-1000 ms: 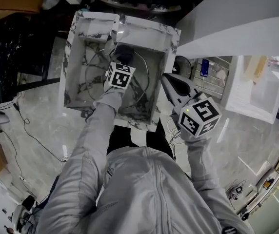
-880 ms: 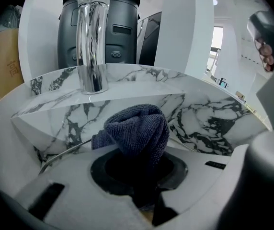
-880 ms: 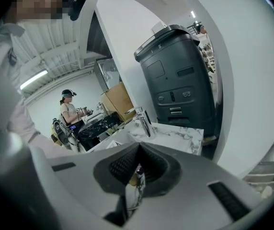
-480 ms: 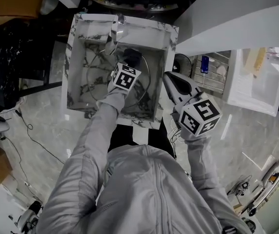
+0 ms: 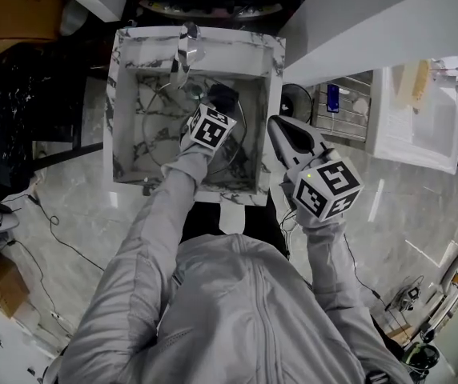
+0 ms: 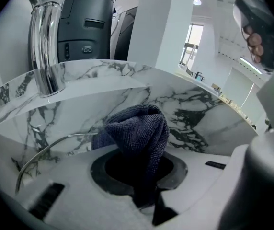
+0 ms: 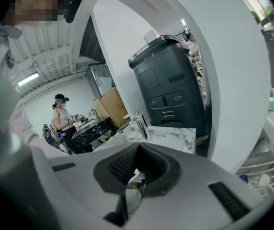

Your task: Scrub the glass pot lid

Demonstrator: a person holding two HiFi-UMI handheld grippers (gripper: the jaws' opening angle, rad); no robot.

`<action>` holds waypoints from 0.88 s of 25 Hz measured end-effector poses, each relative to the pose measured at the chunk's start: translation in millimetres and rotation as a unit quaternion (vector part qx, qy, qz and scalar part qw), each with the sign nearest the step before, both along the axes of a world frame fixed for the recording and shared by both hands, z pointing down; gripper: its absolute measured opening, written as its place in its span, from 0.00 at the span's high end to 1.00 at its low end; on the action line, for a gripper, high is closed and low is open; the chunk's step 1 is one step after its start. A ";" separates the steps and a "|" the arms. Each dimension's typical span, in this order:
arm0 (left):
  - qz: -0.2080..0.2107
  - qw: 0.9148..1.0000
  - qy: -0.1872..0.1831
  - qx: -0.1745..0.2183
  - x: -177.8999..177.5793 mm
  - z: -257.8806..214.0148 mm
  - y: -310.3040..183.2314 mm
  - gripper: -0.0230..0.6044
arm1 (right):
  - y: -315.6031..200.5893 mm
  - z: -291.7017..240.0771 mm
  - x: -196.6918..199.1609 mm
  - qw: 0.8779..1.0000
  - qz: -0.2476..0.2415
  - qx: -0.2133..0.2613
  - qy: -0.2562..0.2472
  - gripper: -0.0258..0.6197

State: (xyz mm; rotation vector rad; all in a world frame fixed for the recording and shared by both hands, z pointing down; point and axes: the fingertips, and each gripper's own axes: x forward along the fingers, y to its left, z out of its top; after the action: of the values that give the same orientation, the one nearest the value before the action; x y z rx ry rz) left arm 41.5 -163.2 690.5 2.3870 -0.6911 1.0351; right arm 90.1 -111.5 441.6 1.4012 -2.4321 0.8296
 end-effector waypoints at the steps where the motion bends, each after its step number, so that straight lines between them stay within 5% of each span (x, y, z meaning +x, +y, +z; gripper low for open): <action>1: 0.005 1.000 0.000 -0.001 1.2 -0.2 2.0 0.86 | 1.8 0.0 0.1 1.000 0.003 -0.001 0.001 0.92; 22: 0.167 0.985 0.023 -0.036 16.0 -0.3 75.2 0.86 | 23.7 23.2 6.9 0.993 0.080 -0.031 0.083 0.91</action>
State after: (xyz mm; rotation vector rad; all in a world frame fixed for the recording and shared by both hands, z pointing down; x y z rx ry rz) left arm 57.5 -88.1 690.2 2.5082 -0.2342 1.1083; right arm 97.0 -87.8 464.8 1.5888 -2.1754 0.7807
